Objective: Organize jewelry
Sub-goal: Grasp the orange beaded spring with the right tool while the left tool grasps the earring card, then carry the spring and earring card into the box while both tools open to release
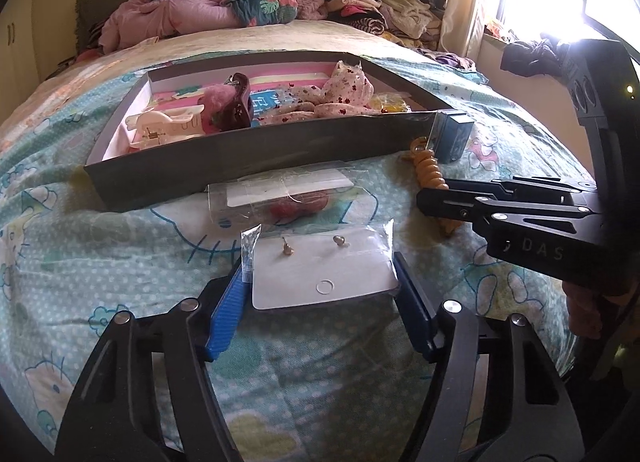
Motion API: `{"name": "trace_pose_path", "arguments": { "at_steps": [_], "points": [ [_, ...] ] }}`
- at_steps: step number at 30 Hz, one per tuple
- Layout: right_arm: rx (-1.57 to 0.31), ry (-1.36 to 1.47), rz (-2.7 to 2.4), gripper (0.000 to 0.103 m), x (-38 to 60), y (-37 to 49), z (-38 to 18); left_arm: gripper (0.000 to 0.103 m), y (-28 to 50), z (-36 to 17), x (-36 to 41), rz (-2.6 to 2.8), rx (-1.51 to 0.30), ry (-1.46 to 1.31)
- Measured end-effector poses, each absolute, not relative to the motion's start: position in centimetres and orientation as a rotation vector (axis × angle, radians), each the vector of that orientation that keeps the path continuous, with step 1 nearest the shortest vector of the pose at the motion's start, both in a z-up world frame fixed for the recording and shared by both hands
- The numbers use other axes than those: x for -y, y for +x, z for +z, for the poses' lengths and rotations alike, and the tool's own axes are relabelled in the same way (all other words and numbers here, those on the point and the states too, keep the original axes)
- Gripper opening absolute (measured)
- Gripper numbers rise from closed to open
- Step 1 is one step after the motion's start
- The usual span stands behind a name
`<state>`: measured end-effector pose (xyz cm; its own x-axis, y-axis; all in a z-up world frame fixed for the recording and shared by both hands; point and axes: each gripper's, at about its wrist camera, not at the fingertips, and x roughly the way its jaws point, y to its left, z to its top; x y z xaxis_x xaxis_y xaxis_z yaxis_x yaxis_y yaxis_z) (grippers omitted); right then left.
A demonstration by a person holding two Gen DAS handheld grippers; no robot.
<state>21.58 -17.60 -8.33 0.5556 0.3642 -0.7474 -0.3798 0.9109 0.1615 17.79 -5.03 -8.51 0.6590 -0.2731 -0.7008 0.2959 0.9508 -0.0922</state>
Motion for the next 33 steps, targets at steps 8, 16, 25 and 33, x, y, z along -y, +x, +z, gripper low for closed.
{"name": "trace_pose_path", "arguments": {
  "at_steps": [8,16,25,33],
  "points": [
    [-0.847,-0.029,0.427,0.017,18.2,20.3,-7.8,0.058,17.3,-8.1,4.9,-0.335,-0.782,0.019],
    [-0.826,-0.030,0.444,0.017,18.6,18.9,-7.1,0.058,16.7,-6.6,4.3,-0.328,-0.755,-0.003],
    [-0.784,-0.025,0.495,0.017,17.9,17.8,-5.1,0.058,16.4,-5.3,2.1,-0.280,-0.718,-0.044],
    [-0.771,-0.044,0.530,0.017,15.8,17.9,-4.1,0.058,16.5,-4.3,0.3,-0.239,-0.684,-0.073]
  ]
}}
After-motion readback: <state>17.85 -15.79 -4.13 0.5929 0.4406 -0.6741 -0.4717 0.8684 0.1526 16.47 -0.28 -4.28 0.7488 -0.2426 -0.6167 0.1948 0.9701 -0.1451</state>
